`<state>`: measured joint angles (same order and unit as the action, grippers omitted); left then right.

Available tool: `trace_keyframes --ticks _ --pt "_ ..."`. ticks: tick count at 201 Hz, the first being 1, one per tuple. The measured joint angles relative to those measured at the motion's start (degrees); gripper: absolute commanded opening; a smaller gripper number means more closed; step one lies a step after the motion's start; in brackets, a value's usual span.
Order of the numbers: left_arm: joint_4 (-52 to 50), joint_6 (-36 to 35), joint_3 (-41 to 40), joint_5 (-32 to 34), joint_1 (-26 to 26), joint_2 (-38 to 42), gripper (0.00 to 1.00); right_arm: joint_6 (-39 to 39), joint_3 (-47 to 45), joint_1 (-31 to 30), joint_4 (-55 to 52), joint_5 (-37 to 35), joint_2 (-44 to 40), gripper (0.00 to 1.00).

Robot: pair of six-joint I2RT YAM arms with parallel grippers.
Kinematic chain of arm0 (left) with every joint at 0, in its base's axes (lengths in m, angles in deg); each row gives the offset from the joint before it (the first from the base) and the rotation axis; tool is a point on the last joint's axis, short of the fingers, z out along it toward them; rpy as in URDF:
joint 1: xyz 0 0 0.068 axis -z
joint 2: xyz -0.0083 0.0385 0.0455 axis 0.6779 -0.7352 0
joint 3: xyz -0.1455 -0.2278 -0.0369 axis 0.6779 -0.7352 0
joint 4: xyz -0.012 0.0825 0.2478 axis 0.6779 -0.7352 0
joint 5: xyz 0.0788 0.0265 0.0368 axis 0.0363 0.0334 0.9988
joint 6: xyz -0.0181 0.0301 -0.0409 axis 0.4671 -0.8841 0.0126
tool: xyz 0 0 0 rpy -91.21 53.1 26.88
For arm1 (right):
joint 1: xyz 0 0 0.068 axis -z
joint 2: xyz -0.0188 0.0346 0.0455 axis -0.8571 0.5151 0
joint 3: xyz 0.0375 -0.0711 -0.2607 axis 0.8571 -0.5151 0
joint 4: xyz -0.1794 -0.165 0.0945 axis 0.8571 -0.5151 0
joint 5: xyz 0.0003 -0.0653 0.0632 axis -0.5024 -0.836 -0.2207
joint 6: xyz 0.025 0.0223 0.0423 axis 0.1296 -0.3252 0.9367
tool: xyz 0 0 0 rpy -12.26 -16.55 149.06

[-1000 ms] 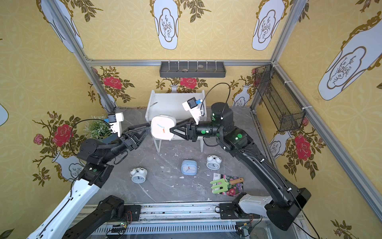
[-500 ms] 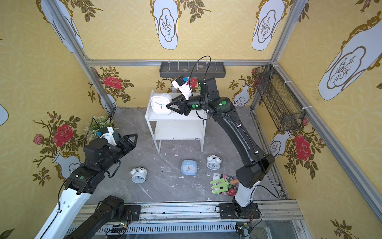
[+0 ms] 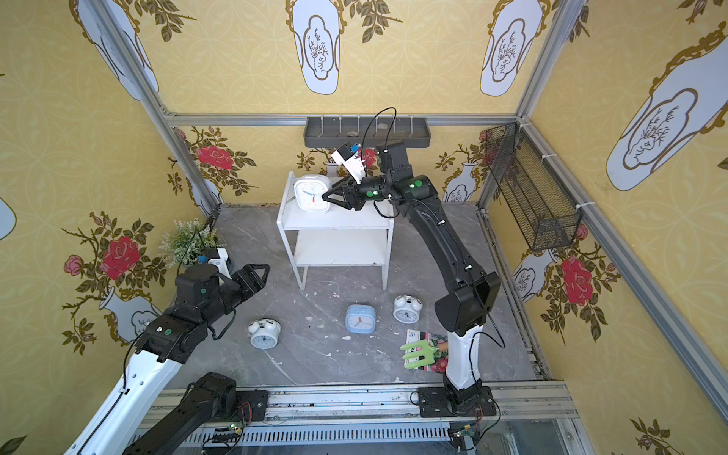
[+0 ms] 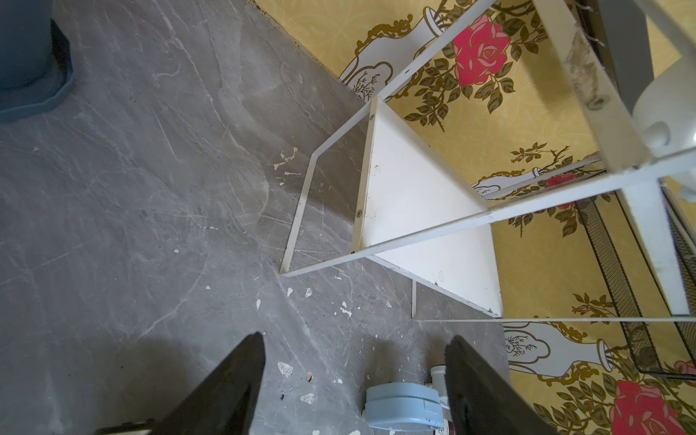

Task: Place the alarm clocks on the shelf by style
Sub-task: Place the alarm on the shelf.

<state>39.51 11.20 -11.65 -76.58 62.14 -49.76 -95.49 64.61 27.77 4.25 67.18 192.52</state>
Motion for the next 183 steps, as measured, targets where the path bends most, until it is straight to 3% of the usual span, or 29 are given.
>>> trace_keyframes --ticks 118,183 --pt "2.7 -1.0 -1.6 -1.6 0.0 -0.2 0.78 -0.9 0.2 -2.4 4.8 1.8 3.1 0.34" --pt "3.7 -1.1 -2.0 -2.1 0.0 -0.7 0.78 -1.4 -0.4 -2.0 4.8 0.8 2.8 0.46"
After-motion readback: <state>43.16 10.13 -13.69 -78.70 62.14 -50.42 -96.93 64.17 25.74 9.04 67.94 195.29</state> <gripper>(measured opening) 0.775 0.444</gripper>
